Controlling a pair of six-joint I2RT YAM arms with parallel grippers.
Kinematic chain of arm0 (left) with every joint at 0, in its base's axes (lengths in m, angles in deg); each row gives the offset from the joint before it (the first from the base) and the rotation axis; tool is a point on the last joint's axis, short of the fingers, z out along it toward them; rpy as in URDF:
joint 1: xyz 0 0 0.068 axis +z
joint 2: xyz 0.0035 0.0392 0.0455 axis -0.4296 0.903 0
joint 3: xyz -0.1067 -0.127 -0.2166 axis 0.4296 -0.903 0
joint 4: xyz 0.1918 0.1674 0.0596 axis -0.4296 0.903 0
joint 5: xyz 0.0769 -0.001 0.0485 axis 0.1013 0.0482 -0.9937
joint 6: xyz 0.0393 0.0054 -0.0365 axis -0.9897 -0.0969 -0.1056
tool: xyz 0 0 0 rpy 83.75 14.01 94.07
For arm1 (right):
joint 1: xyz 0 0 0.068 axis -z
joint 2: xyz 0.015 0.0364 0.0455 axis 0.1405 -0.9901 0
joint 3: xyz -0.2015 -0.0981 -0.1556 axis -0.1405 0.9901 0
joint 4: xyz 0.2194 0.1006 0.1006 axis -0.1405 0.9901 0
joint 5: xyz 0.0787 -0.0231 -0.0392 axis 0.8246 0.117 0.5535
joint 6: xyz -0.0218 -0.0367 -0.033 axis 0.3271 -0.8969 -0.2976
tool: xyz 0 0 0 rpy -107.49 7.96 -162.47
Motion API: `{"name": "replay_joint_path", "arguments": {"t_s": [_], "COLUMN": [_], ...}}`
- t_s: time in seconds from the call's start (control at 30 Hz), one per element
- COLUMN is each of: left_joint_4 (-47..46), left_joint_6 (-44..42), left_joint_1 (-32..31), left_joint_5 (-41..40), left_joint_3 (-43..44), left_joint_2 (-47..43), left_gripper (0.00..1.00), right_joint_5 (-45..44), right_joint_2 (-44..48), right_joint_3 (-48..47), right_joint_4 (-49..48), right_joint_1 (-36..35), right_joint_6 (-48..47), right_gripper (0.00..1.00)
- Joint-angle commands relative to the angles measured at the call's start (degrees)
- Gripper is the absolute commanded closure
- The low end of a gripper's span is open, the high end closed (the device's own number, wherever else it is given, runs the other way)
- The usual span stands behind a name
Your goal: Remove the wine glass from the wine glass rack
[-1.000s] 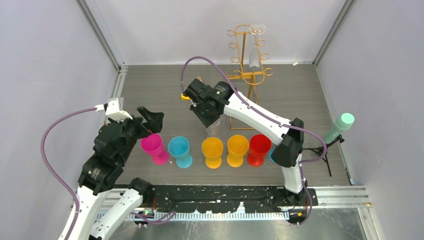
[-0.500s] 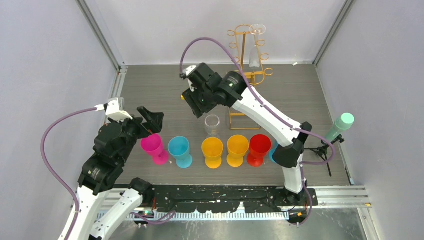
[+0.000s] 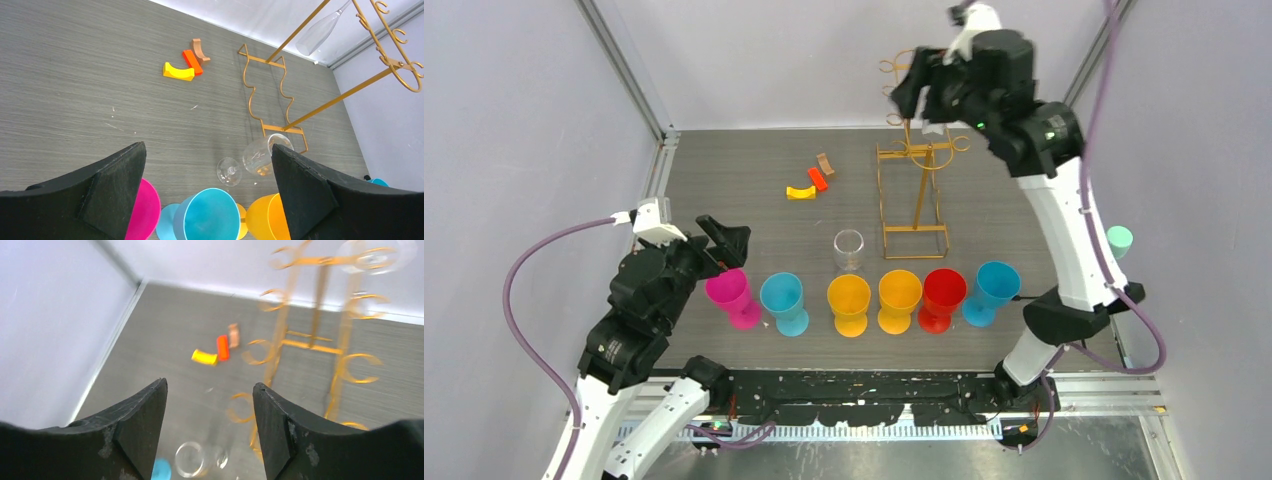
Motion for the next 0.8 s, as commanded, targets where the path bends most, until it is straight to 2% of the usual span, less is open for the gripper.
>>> {"name": "replay_joint_path", "arguments": {"t_s": [0.0,0.1,0.27,0.4,0.77], "left_joint_4": [-0.34,-1.25,-1.62,-1.02,-1.29], "left_joint_6": [-0.09,0.41,1.47,2.02,2.82], "left_joint_1": [-0.12,-0.12,-0.12,-0.12,-0.12], "left_joint_5": [-0.55,-0.21,1.68,2.24,2.66], "left_joint_3": [0.91,-0.07,-0.38,-0.51,-1.07], "left_joint_2": [-0.51,-0.3,1.16,1.27,2.18], "left_gripper": [0.0,0.0,0.0,0.0,0.0], "right_joint_5": [-1.5,-1.92,-1.82,-1.49,-1.22], "right_joint_2": [4.13,2.84,-6.4,-11.97,-20.3], "right_joint_3": [6.2,7.64,0.97,-3.42,-3.04], "right_joint_4": [-11.79,-16.93,-18.25,-19.27,-26.73], "right_joint_1": [11.15,16.93,22.41,24.84,28.02], "right_joint_6": [8.97,13.81,21.01,24.39,29.69], "right_gripper": [0.3,0.29,0.29,0.28,0.28]}}
